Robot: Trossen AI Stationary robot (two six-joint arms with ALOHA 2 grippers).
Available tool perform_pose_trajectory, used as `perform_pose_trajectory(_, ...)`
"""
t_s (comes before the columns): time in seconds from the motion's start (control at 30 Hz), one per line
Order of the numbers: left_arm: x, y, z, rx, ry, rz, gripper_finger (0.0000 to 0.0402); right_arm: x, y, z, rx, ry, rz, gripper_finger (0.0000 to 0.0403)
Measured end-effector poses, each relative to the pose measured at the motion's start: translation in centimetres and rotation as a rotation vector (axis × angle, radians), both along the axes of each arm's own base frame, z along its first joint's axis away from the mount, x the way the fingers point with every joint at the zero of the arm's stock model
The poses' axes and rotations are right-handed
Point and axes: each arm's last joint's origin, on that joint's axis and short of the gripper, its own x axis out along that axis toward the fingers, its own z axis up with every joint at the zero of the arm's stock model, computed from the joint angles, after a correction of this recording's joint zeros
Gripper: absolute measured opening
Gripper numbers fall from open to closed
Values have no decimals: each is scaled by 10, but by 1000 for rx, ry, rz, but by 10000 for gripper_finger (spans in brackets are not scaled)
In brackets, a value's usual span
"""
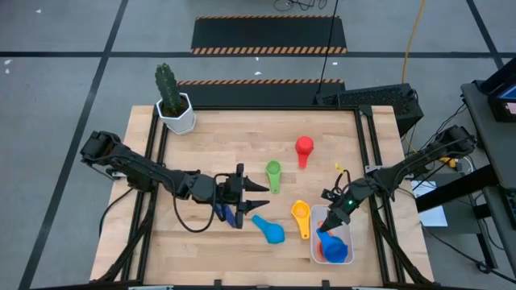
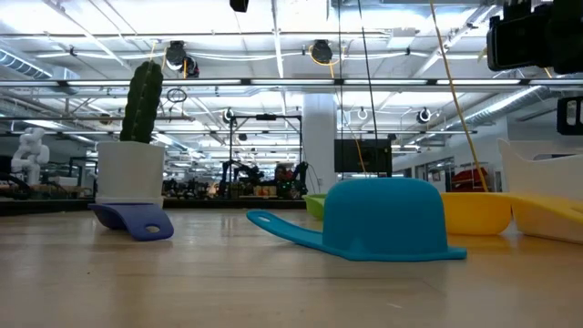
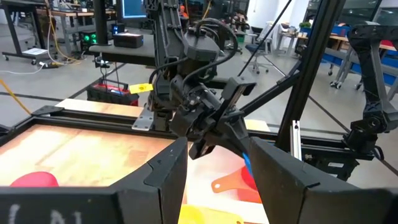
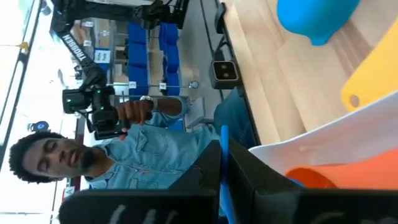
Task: Nest measuring cups in basket
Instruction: Stack the blue measuring cup on top of the orange measuring cup into the white bin
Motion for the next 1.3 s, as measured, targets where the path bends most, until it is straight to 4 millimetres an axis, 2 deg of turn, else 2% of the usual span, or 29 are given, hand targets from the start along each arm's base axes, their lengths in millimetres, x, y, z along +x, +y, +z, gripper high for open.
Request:
perform_pose_trajectory(0.37, -1, -2, 0, -1, -1, -7, 172, -1, -1, -6, -74, 32, -13, 6)
perform_pose_trajectory(0.67, -1, -3, 0, 17, -4, -11, 172, -2, -3, -9, -99, 45, -33, 84)
perform_pose_trajectory(0.83, -1, -3, 0, 19, -5, -11, 172, -2, -3, -10, -104, 48, -40, 109)
perform_pose_trajectory(1.3, -1, -4, 1, 41, -9, -15, 172, 5, -2, 6, -256, 122, -30, 113)
